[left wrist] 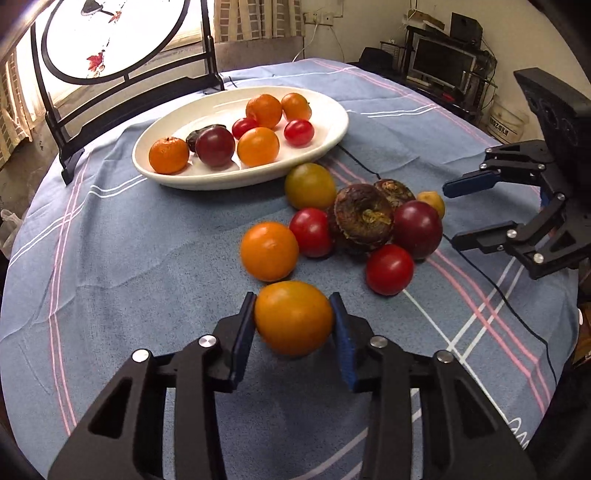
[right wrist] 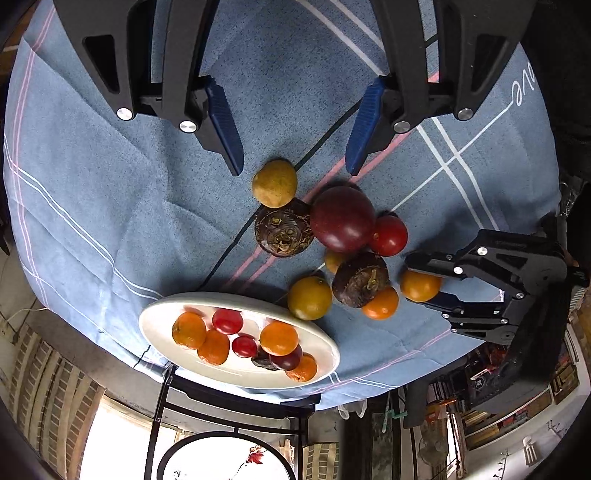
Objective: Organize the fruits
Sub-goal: 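Grasp an orange-yellow fruit with the left gripper while the right grasps a yellow fruit, then lower both fruits onto the plate and open both grippers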
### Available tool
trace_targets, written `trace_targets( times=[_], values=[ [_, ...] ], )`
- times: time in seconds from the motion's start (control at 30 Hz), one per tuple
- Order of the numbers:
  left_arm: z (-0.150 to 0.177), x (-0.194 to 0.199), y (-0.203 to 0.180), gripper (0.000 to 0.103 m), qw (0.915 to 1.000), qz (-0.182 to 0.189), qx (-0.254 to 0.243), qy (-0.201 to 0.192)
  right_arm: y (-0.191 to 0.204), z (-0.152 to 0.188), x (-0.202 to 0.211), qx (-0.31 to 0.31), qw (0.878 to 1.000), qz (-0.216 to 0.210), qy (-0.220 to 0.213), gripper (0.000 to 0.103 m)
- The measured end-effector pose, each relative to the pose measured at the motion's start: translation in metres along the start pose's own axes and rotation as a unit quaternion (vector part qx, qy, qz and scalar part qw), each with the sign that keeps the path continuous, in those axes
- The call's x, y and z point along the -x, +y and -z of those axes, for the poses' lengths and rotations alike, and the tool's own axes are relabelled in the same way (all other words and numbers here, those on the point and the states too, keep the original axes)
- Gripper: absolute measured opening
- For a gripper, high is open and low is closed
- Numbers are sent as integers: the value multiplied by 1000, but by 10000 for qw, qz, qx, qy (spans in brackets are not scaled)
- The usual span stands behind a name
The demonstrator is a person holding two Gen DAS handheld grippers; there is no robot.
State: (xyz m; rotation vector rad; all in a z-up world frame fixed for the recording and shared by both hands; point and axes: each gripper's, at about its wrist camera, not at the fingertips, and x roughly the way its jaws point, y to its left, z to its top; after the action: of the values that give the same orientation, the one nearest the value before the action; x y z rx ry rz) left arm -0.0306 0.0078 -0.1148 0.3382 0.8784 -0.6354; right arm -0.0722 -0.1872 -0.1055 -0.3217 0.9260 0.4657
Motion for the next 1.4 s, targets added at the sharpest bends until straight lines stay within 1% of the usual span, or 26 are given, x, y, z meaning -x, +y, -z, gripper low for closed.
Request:
trace_targets(
  times=[0.1,0.13,0.2,0.23,0.27,0.4,0.47,0.57,0.73,0.8,0.83,0.9,0.97,1.07,1.13,1.17,1.2,1.4],
  values=[
    [-2,9,0,39,9999,-21,11,-118,0,-3,-8,121,9999,61,72,46],
    [-3,11,1,39,9999,-49,39,-144,0,-4,-11,150,9998,102,94,40],
    [-4,14,3,39,9998,-88,89,-171,-3,-6,-14,155,9997,150,93,35],
    [-5,15,4,39,9997,-102,118,-176,-4,-6,-12,126,9998,131,37,27],
    [-5,16,5,39,9996,-117,151,-184,-7,-6,-9,67,9999,83,-2,26],
    [-10,24,10,39,9991,-113,254,-333,-10,-5,9,10,9997,81,-239,25],
    [-16,31,11,39,9984,-143,283,-466,-13,-6,17,-45,9992,164,-366,25],
    [-32,42,16,39,9967,-181,355,-713,-21,-16,34,-132,9974,242,-669,25],
    [-77,57,30,39,9904,-399,584,-1187,-37,-55,58,-216,9899,374,-1348,25],
    [-97,55,34,39,9874,-572,647,-1322,-44,-75,59,-283,9861,342,-1601,25],
    [-107,52,38,39,9857,-681,697,-1373,-48,-84,58,-322,9843,327,-1703,25],
    [-125,44,45,39,9840,-694,867,-1390,-55,-103,53,-450,9811,226,-1867,25],
    [-139,33,51,39,9813,-823,1008,-1417,-61,-121,45,-574,9783,171,-1986,25],
    [-154,11,59,39,9794,-986,1151,-1333,-71,-141,31,-732,9770,71,-2002,25],
    [-159,-4,62,39,9785,-1168,1170,-1236,-74,-151,17,-810,9778,19,-1934,25],
    [-160,-12,64,39,9787,-1197,1202,-1157,-77,-156,10,-842,9784,-4,-1887,25],
    [-161,-18,67,39,9794,-1150,1248,-1091,-77,-158,4,-870,9791,-1,-1838,25],
    [-166,-39,77,39,9794,-1222,1324,-915,-87,-177,-30,-1027,9818,34,-1600,25]
  ],
)
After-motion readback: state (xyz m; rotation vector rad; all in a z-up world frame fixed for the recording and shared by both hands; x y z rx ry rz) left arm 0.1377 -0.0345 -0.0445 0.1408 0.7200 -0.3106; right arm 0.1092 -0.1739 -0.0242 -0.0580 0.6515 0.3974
